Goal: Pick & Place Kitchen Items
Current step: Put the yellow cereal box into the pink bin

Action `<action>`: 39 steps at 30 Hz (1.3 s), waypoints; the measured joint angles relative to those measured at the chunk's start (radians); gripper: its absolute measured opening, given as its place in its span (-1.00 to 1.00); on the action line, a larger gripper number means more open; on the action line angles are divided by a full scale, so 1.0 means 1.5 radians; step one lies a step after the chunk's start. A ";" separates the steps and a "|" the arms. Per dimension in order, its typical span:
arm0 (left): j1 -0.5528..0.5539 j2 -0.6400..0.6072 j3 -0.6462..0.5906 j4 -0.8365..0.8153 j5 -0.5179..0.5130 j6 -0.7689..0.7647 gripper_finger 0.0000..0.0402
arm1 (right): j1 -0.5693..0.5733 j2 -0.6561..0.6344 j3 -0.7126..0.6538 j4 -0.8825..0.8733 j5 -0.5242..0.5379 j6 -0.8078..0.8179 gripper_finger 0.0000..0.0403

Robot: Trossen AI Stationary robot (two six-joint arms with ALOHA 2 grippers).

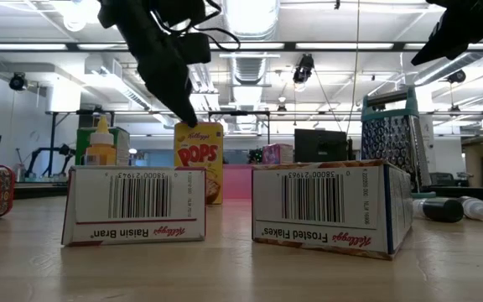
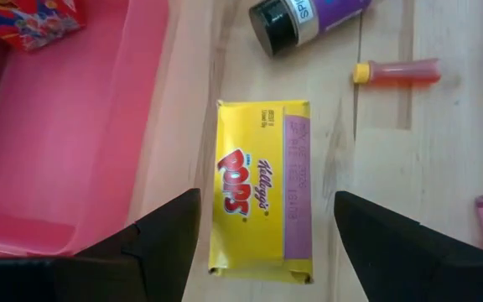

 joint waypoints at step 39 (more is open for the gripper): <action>0.008 0.064 0.000 0.048 0.001 0.038 0.06 | 0.000 0.000 0.000 0.000 0.000 0.000 -0.96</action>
